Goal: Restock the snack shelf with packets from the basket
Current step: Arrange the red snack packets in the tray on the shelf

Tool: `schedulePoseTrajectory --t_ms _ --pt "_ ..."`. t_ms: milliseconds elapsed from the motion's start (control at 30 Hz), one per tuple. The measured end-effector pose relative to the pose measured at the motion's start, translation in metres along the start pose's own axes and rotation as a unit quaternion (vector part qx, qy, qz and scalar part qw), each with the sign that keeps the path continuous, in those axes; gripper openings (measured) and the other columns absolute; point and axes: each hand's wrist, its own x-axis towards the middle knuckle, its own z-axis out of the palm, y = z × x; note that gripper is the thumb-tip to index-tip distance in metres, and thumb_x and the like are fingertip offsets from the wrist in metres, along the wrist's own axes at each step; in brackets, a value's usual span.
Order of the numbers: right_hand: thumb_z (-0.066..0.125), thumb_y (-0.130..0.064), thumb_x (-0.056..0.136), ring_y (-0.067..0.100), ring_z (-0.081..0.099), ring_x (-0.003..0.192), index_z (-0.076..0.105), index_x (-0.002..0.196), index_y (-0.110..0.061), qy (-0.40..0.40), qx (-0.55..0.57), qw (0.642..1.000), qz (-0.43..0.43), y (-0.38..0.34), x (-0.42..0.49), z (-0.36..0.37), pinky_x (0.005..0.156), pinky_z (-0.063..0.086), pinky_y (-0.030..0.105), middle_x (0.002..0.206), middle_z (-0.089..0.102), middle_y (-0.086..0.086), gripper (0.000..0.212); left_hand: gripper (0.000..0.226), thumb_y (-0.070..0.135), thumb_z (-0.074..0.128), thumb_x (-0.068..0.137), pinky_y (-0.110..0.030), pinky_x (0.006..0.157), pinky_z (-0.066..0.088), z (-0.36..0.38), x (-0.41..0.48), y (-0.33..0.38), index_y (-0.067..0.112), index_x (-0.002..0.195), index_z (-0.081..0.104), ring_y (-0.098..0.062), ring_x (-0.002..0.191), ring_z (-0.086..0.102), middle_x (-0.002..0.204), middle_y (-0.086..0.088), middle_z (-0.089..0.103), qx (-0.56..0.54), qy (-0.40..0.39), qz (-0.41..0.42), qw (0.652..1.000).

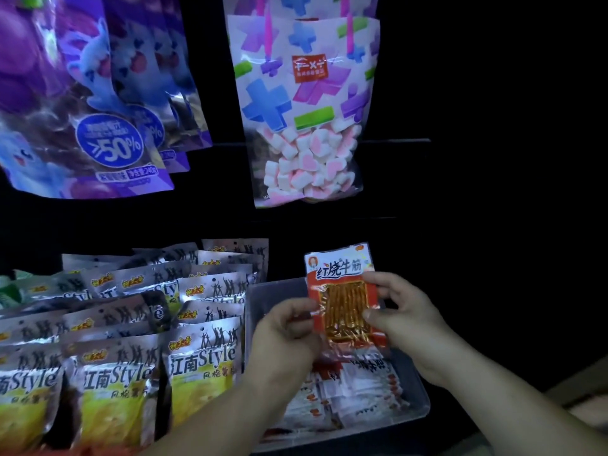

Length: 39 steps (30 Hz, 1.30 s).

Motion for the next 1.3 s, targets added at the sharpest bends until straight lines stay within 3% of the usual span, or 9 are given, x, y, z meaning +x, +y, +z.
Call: schedulePoseTrajectory --t_ms 200,400,567,733,833,933,1033,1167,1300 --pt "0.062 0.017 0.091 0.023 0.071 0.105 0.05 0.148 -0.029 -0.015 0.053 0.998 0.037 0.005 -0.004 0.005 0.062 0.063 0.034 0.129 0.062 -0.009 0.074 0.045 0.0 0.083 0.081 -0.025 0.071 0.06 -0.003 -0.001 -0.017 0.027 0.115 0.069 -0.007 0.1 0.068 0.125 0.017 0.062 0.11 0.007 0.092 0.99" --pt "0.065 0.013 0.091 0.013 0.071 0.104 0.052 0.142 -0.041 -0.008 -0.009 1.0 0.009 0.0 -0.004 0.008 0.082 0.063 0.036 0.123 0.066 -0.015 0.076 0.041 -0.001 0.08 0.084 -0.015 0.082 0.057 -0.005 -0.001 -0.02 0.028 0.112 0.07 0.002 0.103 0.066 0.125 0.019 0.063 0.121 0.004 0.096 0.988" --pt "0.063 0.015 0.091 0.008 0.067 0.097 0.045 0.146 -0.043 -0.019 -0.053 0.998 -0.019 0.001 -0.008 0.011 0.067 0.06 0.023 0.111 0.063 -0.009 0.082 0.034 0.006 0.07 0.092 -0.026 0.102 0.052 -0.017 0.004 -0.025 0.034 0.11 0.071 -0.002 0.119 0.055 0.126 0.022 0.051 0.301 0.074 0.141 0.94" --pt "0.069 0.016 0.086 0.014 0.074 0.089 0.039 0.148 -0.044 -0.125 -0.016 0.992 -0.023 -0.003 -0.013 0.021 0.078 0.061 0.029 0.106 0.076 0.001 0.092 0.064 0.052 0.074 0.079 -0.037 0.092 0.06 0.009 0.004 -0.008 0.051 0.139 0.051 -0.012 0.114 0.067 0.126 0.011 0.065 0.15 0.016 0.093 0.984" --pt "0.07 0.007 0.091 0.017 0.072 0.107 0.039 0.142 -0.052 -0.189 -0.016 0.982 -0.002 -0.007 -0.018 0.024 0.092 0.059 0.028 0.11 0.078 -0.001 0.084 0.058 0.014 0.07 0.093 -0.038 0.088 0.061 0.005 0.003 -0.014 0.045 0.138 0.053 -0.011 0.105 0.072 0.115 0.009 0.074 0.087 0.027 0.083 0.992" --pt "0.069 -0.01 0.097 0.006 0.065 0.108 0.051 0.127 -0.054 -0.066 -0.08 0.994 -0.03 -0.007 -0.017 0.025 0.078 0.054 0.015 0.116 0.067 -0.011 0.056 0.06 -0.015 0.054 0.095 -0.028 0.075 0.059 -0.007 0.0 -0.017 0.031 0.133 0.059 -0.013 0.093 0.073 0.106 0.007 0.074 0.038 0.025 0.084 0.995" --pt "0.074 -0.006 0.092 0.009 0.07 0.099 0.062 0.124 -0.047 -0.011 -0.001 1.0 -0.008 0.005 -0.01 0.018 0.072 0.061 0.025 0.117 0.065 -0.009 0.054 0.056 -0.02 0.051 0.095 -0.022 0.061 0.055 -0.005 -0.002 -0.012 0.026 0.122 0.065 -0.014 0.077 0.073 0.099 0.005 0.076 -0.003 0.006 0.067 0.998" --pt "0.068 0.003 0.093 0.021 0.072 0.099 0.072 0.109 -0.044 0.008 -0.004 1.0 -0.008 0.012 -0.006 0.01 0.081 0.062 0.057 0.104 0.074 -0.005 0.05 0.058 -0.016 0.051 0.096 -0.04 0.075 0.063 -0.004 -0.003 -0.014 0.032 0.126 0.064 -0.026 0.087 0.075 0.101 -0.004 0.078 -0.006 -0.011 0.037 0.999" --pt "0.064 0.006 0.094 0.019 0.072 0.1 0.072 0.109 -0.046 0.003 -0.008 1.0 -0.007 0.014 -0.004 0.009 0.083 0.063 0.049 0.103 0.072 -0.002 0.055 0.054 -0.009 0.059 0.096 -0.062 0.082 0.058 -0.007 -0.002 -0.022 0.037 0.124 0.066 -0.044 0.094 0.069 0.095 -0.01 0.077 0.015 0.021 0.028 0.999"
